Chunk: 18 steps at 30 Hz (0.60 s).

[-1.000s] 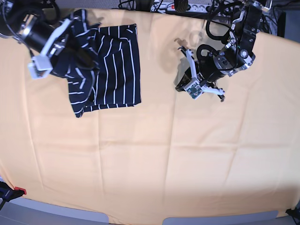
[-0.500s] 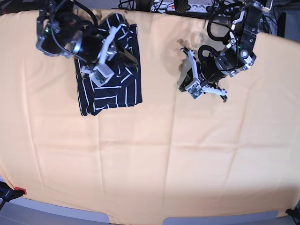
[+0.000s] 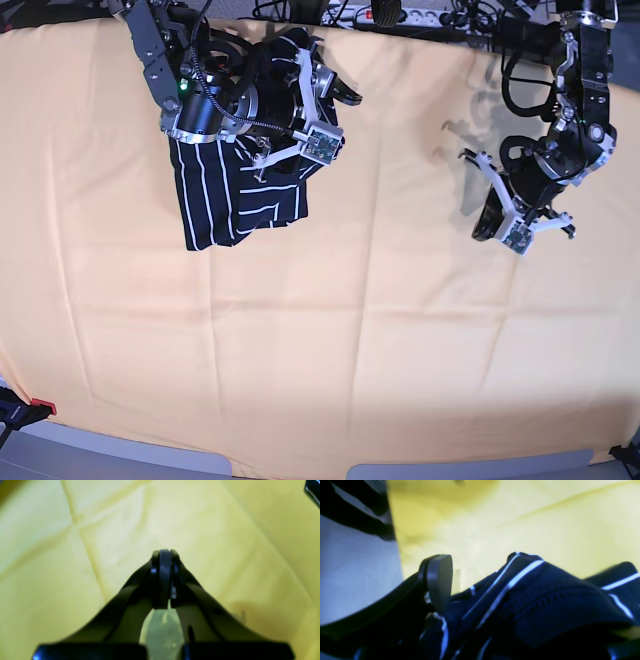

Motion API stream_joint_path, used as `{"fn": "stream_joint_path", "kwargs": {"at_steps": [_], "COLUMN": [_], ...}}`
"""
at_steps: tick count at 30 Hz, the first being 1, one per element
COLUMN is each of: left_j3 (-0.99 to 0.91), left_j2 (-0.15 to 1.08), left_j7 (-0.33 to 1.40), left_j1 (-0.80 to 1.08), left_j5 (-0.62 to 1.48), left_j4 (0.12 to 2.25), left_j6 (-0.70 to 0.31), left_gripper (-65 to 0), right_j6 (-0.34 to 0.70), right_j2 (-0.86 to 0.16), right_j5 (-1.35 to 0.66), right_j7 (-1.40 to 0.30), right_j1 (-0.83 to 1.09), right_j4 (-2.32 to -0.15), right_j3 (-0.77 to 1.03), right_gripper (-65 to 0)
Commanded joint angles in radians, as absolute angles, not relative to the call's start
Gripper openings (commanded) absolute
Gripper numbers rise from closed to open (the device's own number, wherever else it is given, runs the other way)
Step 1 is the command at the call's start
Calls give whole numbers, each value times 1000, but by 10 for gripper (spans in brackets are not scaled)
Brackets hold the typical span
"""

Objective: Fold the T-shirt properly

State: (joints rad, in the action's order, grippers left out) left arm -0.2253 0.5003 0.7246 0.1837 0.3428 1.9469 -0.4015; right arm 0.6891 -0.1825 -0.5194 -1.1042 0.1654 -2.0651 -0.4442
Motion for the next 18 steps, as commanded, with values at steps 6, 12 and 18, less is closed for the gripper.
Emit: {"fn": "stream_joint_path", "kwargs": {"at_steps": [6, 12, 18], "left_j3": [-245, -245, -245], "left_j2": [554, 551, 551], "left_j7": [712, 712, 703], "left_j1": [172, 204, 207], "left_j5": [382, 462, 463], "left_j4": [1964, 1964, 1963], "left_j6": [-439, -457, -461], "left_gripper": [-650, -650, -650], "right_j6": [680, 691, 698], "right_j2": [-216, -236, -236], "right_j5": [-447, -574, -523], "right_j7": [-1065, -1097, -1090], "right_j1": [144, 196, 235], "right_j4": [-2098, -2114, -2194], "right_j3": [-405, -358, -282], "right_gripper": [-259, -259, -259]}}
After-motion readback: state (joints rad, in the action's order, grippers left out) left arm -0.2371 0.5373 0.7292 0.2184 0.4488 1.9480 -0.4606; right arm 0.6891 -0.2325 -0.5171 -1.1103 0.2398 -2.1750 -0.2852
